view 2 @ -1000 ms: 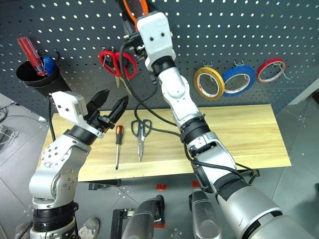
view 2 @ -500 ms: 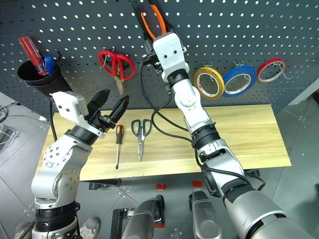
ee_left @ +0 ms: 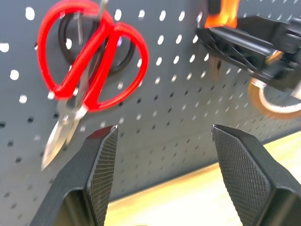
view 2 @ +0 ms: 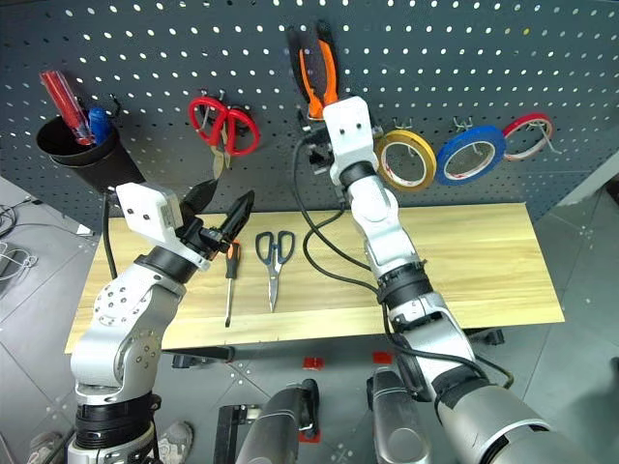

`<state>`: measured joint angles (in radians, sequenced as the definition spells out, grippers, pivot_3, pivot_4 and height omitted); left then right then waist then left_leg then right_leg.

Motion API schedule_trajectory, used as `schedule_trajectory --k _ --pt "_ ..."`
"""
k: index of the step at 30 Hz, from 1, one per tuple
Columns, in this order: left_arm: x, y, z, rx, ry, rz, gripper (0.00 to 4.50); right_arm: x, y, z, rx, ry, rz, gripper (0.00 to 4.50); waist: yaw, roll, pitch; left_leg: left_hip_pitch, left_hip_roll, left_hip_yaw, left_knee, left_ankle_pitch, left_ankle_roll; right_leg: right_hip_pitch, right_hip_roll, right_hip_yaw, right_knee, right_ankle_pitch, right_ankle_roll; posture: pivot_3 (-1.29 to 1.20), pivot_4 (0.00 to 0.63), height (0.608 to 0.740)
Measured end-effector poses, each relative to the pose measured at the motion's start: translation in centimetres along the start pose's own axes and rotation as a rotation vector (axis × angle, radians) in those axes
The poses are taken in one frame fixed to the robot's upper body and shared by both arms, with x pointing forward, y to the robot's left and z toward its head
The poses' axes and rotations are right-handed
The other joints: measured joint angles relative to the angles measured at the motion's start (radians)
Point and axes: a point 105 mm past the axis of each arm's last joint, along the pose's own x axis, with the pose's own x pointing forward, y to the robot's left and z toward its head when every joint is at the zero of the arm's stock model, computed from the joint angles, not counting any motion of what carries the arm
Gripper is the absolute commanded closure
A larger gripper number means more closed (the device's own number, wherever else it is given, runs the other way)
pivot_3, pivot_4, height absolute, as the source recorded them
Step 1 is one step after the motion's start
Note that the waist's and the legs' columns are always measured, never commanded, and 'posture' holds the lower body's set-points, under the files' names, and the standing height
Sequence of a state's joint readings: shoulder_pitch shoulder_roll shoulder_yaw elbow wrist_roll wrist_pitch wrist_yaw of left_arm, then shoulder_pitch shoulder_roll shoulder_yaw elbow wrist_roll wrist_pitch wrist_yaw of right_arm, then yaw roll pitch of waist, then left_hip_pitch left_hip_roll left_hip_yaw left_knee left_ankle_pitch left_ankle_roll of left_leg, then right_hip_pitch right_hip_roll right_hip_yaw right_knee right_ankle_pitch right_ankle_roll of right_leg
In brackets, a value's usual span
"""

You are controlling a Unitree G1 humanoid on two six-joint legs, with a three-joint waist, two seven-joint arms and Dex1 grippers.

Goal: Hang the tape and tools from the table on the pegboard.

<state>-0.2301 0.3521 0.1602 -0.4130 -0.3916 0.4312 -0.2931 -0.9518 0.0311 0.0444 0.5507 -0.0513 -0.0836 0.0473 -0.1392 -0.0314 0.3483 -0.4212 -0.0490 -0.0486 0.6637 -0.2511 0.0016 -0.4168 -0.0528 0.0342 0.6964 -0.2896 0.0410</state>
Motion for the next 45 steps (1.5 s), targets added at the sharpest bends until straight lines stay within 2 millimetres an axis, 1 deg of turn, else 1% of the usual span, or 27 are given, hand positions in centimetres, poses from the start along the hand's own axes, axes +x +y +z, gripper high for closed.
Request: schedule_trajectory --k 2,4,6,9,10,13,14,15,16,19,21,23,25,26,28,31,34,37,39,40,43,45 --pt "-0.2 0.3 -1.5 -0.016 0.073 0.024 0.58 -0.7 -0.1 -0.5 0.000 0.033 0.022 0.00 -0.001 0.000 0.000 -0.003 0.001 0.000 -0.001 0.000 0.000 -0.003 0.001 0.000 0.000 0.000 0.000 -0.20 0.361 0.740" --pt "-0.6 0.4 -2.8 -0.033 0.128 0.041 0.02 -1.4 0.0 -0.4 0.012 0.055 0.062 0.00 -0.004 0.000 0.000 -0.005 0.002 0.001 -0.001 0.000 0.000 -0.005 0.002 0.000 0.000 0.000 0.000 -0.21 0.360 0.740" --pt "-0.8 0.5 -3.6 -0.035 0.166 0.060 0.02 -2.2 0.3 -0.4 0.014 0.091 0.129 0.00 -0.004 0.000 0.000 -0.005 0.003 0.001 -0.001 0.000 0.000 -0.005 0.003 0.000 -0.001 0.000 0.000 -0.22 0.365 0.740" --pt "-1.3 1.1 -5.3 -0.008 0.262 0.127 0.02 -4.2 1.6 -0.7 0.032 0.170 0.282 0.00 -0.005 0.000 0.000 -0.005 0.004 0.001 -0.001 0.000 0.000 -0.005 0.003 0.000 -0.001 0.000 0.000 -0.23 0.368 0.740" --pt "-1.4 1.1 -6.4 -0.002 0.321 0.149 0.02 -5.1 2.0 -1.0 0.044 0.209 0.336 0.00 -0.003 0.000 0.000 -0.005 0.004 0.000 -0.001 0.000 0.000 -0.005 0.003 0.000 -0.001 0.000 0.000 -0.23 0.369 0.740" --pt "-2.4 1.2 -11.0 -0.059 0.539 0.228 0.02 -9.1 4.6 -1.9 0.075 0.334 0.561 0.00 -0.003 -0.001 0.000 -0.006 0.004 0.000 0.000 0.000 0.000 -0.005 0.004 0.000 -0.002 0.000 0.000 -0.25 0.377 0.740" --pt "-2.6 0.8 -11.9 -0.086 0.574 0.235 0.02 -10.0 5.2 -2.0 0.084 0.362 0.600 0.00 -0.002 -0.001 0.001 -0.006 0.004 0.000 0.000 0.000 0.000 -0.005 0.004 0.000 -0.002 0.000 0.000 -0.25 0.379 0.740" --pt "-2.3 0.3 -12.7 -0.120 0.603 0.243 0.02 -11.2 5.8 -2.0 0.096 0.394 0.648 0.00 -0.002 -0.001 0.001 -0.006 0.004 0.000 0.001 0.000 0.000 -0.005 0.003 0.000 -0.001 0.000 0.000 -0.26 0.380 0.740" --pt "-2.1 0.2 -12.8 -0.127 0.607 0.246 0.02 -11.7 6.3 -1.9 0.106 0.406 0.678 0.00 -0.001 -0.003 0.002 -0.006 0.004 -0.001 0.001 0.000 0.000 -0.005 0.003 -0.001 -0.001 0.000 0.000 -0.26 0.381 0.740" --pt "-0.6 -0.3 -13.6 -0.172 0.635 0.272 0.02 -14.3 7.8 -1.8 0.123 0.473 0.796 0.00 -0.001 -0.004 0.003 -0.006 0.004 -0.002 0.001 0.000 0.000 -0.004 0.004 -0.002 -0.001 0.001 0.000 -0.27 0.383 0.740" --pt "0.1 -0.3 -14.6 -0.179 0.669 0.292 0.02 -15.5 8.5 -2.0 0.125 0.508 0.848 0.00 -0.002 -0.004 0.003 -0.006 0.004 -0.001 0.001 0.000 0.000 -0.004 0.004 -0.002 -0.002 0.001 0.000 -0.28 0.386 0.740" --pt "0.9 -0.3 -15.4 -0.184 0.698 0.308 0.02 -16.0 8.8 -1.9 0.140 0.524 0.869 0.00 -0.006 -0.005 0.004 -0.006 0.004 -0.001 0.001 0.000 0.000 -0.004 0.004 -0.002 -0.002 0.001 0.000 -0.28 0.388 0.740" --pt "1.3 -0.4 -15.8 -0.190 0.717 0.319 0.02 -16.0 9.0 -1.8 0.148 0.531 0.869 0.00 -0.006 -0.005 0.004 -0.006 0.004 -0.001 0.000 0.000 0.000 -0.004 0.004 -0.002 -0.003 0.001 0.000 -0.29 0.387 0.740" --pt "1.6 -0.3 -15.8 -0.184 0.718 0.326 0.31 -16.1 9.0 -1.8 0.155 0.538 0.869 0.00 -0.006 -0.005 0.004 -0.006 0.004 -0.001 0.000 0.000 -0.001 -0.004 0.004 -0.002 -0.004 0.001 0.000 -0.29 0.387 0.740" --pt "1.8 0.0 -15.9 -0.179 0.719 0.337 0.57 -16.1 8.9 -1.8 0.162 0.550 0.865 0.00 -0.006 -0.005 0.004 -0.006 0.004 -0.001 0.000 0.000 -0.001 -0.004 0.004 -0.002 -0.004 0.001 0.000 -0.29 0.386 0.740" --pt "1.7 0.4 -16.0 -0.167 0.723 0.356 1.42 -15.3 8.2 -1.3 0.161 0.544 0.838 0.00 -0.006 -0.005 0.004 -0.006 0.004 -0.001 0.001 0.000 -0.001 -0.003 0.004 -0.002 -0.004 0.002 0.001 -0.30 0.384 0.740" --pt "1.7 0.7 -16.1 -0.160 0.719 0.353 2.33 -14.8 7.3 -1.4 0.142 0.567 0.797 0.00 -0.006 -0.005 0.004 -0.006 0.004 -0.001 0.001 0.000 -0.001 -0.003 0.004 -0.002 -0.005 0.002 0.002 -0.30 0.383 0.740" --pt "1.2 0.9 -16.1 -0.151 0.716 0.339 3.23 -14.6 6.9 -1.5 0.144 0.573 0.784 0.00 -0.006 -0.005 0.004 -0.006 0.004 -0.001 0.000 0.000 -0.001 -0.003 0.004 -0.002 -0.006 0.002 0.001 -0.30 0.383 0.740" --pt "0.4 0.7 -16.2 -0.144 0.713 0.312 3.78 -14.5 6.4 -1.4 0.136 0.566 0.773 0.00 -0.008 -0.005 0.004 -0.006 0.004 -0.001 -0.001 0.000 -0.001 -0.004 0.004 -0.002 -0.007 0.002 0.001 -0.31 0.383 0.740" --pt "0.0 0.6 -16.0 -0.132 0.708 0.298 3.92 -14.3 6.2 -1.3 0.132 0.555 0.763 0.00 -0.008 -0.005 0.004 -0.007 0.004 -0.001 -0.001 0.000 -0.001 -0.004 0.004 -0.002 -0.009 0.002 0.001 -0.31 0.383 0.740" --pt "-1.9 0.6 -16.0 -0.096 0.705 0.281 3.92 -13.7 5.2 -0.5 0.114 0.469 0.721 0.00 -0.011 -0.005 0.004 -0.009 0.005 -0.001 -0.001 0.000 -0.001 -0.005 0.004 -0.002 -0.011 0.002 0.001 -0.31 0.382 0.740" --pt "-3.2 0.5 -15.3 -0.054 0.688 0.258 3.92 -14.1 4.8 -0.4 0.100 0.435 0.710 0.00 -0.011 -0.004 0.004 -0.010 0.005 -0.002 -0.002 0.000 -0.001 -0.005 0.004 -0.002 -0.013 0.002 0.001 -0.31 0.382 0.740"
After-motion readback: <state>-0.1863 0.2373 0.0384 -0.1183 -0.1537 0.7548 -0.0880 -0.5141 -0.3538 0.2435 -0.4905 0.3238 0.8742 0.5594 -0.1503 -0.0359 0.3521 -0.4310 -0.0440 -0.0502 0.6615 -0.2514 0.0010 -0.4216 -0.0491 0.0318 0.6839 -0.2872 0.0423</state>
